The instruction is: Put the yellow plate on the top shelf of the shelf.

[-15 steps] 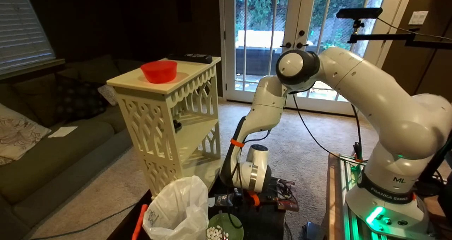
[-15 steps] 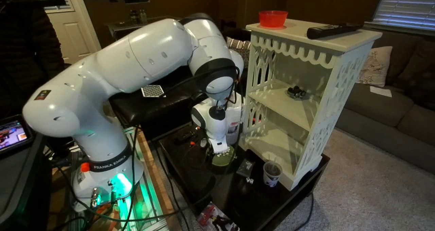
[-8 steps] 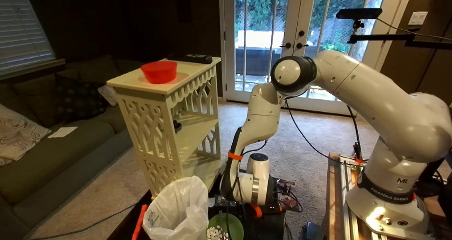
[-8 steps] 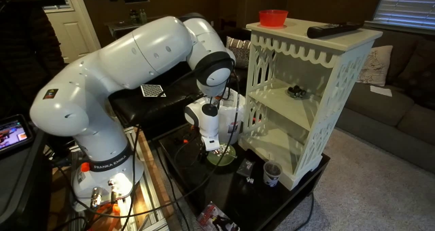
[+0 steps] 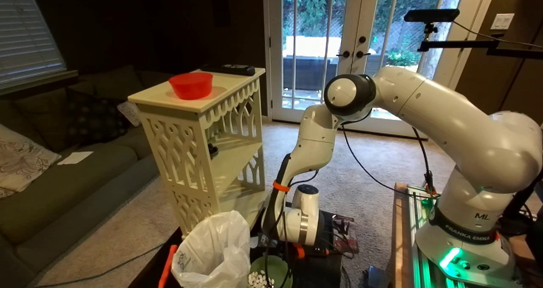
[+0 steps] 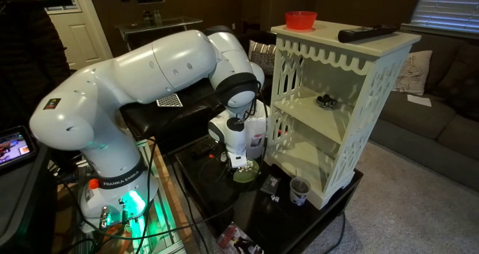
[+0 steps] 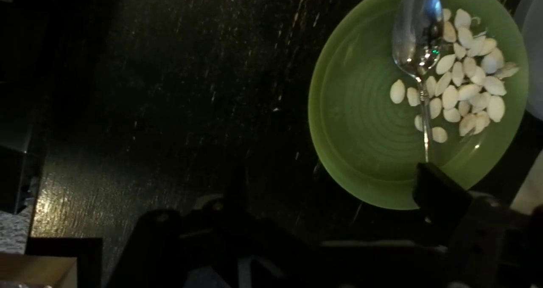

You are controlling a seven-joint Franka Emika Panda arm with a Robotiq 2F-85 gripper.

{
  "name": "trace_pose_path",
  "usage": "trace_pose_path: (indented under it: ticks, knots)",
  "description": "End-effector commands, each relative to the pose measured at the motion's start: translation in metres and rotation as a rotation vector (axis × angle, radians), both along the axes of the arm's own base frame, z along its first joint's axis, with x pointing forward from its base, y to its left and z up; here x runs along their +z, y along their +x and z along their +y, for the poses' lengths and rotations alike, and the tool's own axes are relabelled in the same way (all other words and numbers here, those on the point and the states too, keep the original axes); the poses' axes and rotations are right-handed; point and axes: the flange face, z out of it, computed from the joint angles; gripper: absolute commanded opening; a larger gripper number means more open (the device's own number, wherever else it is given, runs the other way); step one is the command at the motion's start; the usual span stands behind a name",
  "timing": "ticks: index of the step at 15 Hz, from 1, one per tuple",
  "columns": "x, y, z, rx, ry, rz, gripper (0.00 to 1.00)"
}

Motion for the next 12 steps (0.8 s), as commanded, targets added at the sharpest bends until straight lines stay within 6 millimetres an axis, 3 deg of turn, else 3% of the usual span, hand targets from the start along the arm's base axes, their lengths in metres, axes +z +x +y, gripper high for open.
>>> trace_pose_path:
  ticks: [1, 8, 12]
  knots:
    - [-0.025, -0.003, -0.002, -0.051, 0.022, 0.021, 1.00]
    - [-0.065, -0.001, 0.001, 0.008, 0.055, 0.054, 1.00]
    - [-0.065, -0.007, -0.003, 0.020, 0.052, 0.066, 1.00]
